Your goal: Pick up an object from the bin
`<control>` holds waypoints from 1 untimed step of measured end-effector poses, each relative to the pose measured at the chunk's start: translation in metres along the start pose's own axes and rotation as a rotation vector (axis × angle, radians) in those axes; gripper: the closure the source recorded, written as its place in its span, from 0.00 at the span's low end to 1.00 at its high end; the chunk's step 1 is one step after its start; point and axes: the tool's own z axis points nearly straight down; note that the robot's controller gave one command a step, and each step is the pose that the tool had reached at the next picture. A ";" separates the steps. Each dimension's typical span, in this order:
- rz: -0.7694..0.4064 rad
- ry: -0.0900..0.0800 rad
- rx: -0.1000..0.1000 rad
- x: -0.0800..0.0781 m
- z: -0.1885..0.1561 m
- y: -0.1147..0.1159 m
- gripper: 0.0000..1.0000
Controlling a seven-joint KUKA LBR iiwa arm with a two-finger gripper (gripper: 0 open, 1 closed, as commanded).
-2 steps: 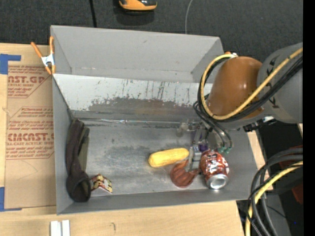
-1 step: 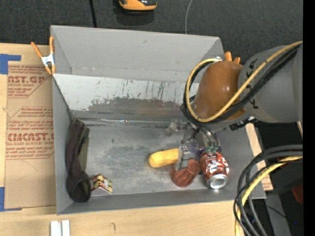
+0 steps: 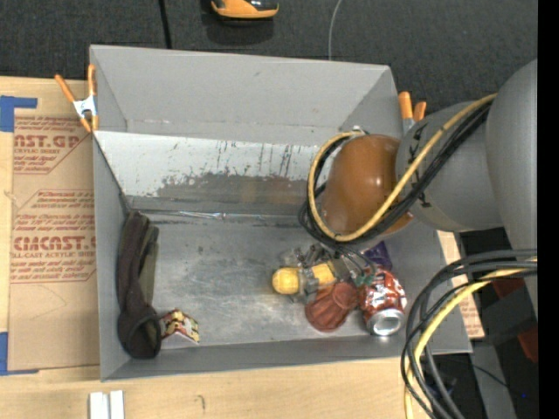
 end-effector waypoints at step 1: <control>0.000 0.000 0.000 0.000 0.000 0.000 1.00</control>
Offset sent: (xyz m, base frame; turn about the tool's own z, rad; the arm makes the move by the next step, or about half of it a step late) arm 0.0065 -0.0049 0.1291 0.0365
